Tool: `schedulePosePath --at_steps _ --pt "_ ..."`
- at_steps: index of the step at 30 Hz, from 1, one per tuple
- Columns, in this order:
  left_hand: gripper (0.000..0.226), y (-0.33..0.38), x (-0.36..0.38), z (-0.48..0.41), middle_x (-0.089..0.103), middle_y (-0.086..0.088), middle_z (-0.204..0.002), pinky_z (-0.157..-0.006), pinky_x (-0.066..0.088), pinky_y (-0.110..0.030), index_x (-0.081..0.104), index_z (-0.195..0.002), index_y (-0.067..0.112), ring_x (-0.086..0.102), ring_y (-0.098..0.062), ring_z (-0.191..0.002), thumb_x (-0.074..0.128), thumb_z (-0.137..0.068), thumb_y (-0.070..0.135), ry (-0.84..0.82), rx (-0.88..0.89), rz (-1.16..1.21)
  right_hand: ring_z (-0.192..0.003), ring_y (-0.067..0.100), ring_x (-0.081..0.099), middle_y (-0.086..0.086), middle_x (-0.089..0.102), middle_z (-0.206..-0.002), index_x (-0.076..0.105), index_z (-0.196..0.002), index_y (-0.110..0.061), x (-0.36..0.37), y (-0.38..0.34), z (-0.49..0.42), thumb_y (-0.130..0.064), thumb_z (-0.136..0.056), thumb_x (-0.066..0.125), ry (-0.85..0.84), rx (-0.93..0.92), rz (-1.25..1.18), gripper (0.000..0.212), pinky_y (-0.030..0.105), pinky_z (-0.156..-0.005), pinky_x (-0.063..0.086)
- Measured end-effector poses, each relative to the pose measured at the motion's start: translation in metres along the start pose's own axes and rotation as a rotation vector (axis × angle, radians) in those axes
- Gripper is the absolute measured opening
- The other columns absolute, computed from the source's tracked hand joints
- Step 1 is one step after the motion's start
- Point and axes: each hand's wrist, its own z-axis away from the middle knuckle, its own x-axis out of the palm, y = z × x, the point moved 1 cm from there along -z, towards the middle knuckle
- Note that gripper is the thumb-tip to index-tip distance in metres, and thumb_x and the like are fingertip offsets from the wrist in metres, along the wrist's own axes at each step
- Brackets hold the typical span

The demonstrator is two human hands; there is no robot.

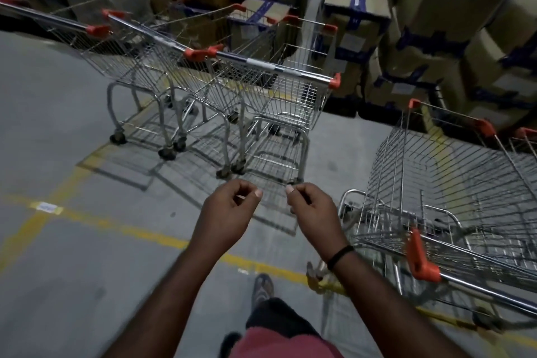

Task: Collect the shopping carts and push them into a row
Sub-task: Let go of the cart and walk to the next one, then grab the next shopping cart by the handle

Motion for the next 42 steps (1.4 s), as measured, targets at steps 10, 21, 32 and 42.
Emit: schedulePosePath --at_steps 10,21,32,42 --pt "0.011 0.017 -0.009 -0.132 0.068 0.007 -0.078 -0.063 0.045 -0.028 0.067 -0.086 0.033 0.057 -0.003 -0.064 0.066 -0.093 0.042 -0.048 0.065 -0.031 -0.079 0.028 0.065 0.006 0.068 -0.077 0.067 -0.080 -0.023 0.033 -0.025 -0.131 -0.048 -0.092 0.064 0.095 0.002 -0.109 0.028 0.056 -0.079 0.055" --pt "0.009 0.060 0.004 -0.328 0.068 0.001 -0.078 -0.048 0.042 -0.016 0.069 -0.089 0.022 0.056 0.001 -0.056 0.069 -0.095 0.029 -0.058 0.105 -0.072 -0.063 0.013 0.057 -0.009 0.060 -0.063 0.062 -0.074 -0.024 0.036 -0.044 -0.324 -0.031 -0.098 0.065 0.127 -0.038 -0.112 0.025 0.044 -0.068 0.053" --pt "0.019 0.061 0.014 -0.478 0.067 0.003 -0.099 -0.078 0.052 -0.038 0.069 -0.097 0.027 0.062 -0.017 -0.085 0.068 -0.091 0.045 -0.003 0.202 -0.473 -0.092 0.028 0.064 0.000 0.069 -0.091 0.067 -0.094 -0.025 0.013 -0.003 -0.458 -0.068 -0.092 0.042 0.097 -0.164 1.020 0.050 0.043 -0.085 0.041" --pt "0.074 0.029 0.066 -0.568 0.066 0.005 -0.116 -0.113 0.024 -0.057 0.063 -0.117 0.034 0.056 -0.023 -0.118 0.019 -0.080 0.081 -0.305 0.355 -1.004 -0.076 0.023 0.068 0.000 0.069 -0.070 0.068 -0.072 -0.021 -0.075 0.030 -0.509 -0.092 -0.075 0.018 0.135 -0.097 1.179 0.087 0.034 -0.071 0.044"
